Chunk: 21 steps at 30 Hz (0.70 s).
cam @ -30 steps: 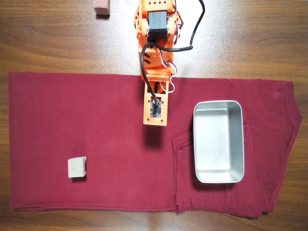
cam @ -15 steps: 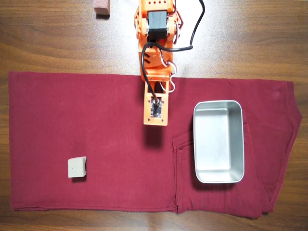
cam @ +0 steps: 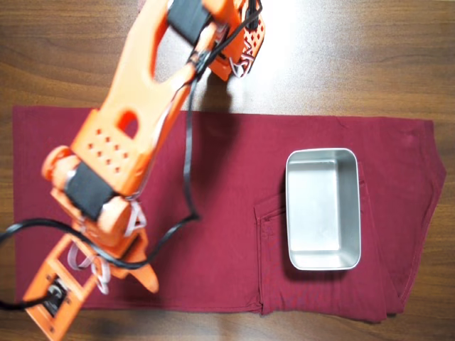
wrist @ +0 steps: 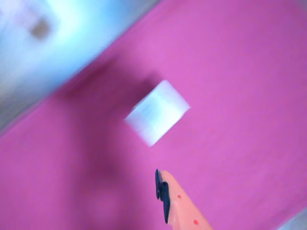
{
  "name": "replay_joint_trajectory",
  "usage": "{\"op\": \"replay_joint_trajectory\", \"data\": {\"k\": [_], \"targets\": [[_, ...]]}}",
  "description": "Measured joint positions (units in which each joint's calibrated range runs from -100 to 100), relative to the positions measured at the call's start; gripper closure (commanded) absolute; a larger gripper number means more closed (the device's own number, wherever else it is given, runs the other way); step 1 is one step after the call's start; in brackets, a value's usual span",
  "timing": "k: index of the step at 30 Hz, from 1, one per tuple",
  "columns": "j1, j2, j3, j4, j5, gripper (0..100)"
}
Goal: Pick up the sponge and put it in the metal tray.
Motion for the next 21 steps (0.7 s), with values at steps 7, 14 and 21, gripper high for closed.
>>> {"op": "replay_joint_trajectory", "data": {"k": [7, 14, 21], "targets": [[9.4, 22.8, -25.8, 10.5, 0.7, 52], [8.1, 30.1, -26.2, 9.7, -1.4, 54], [7.8, 33.9, -32.9, 7.5, -2.2, 56]]}}
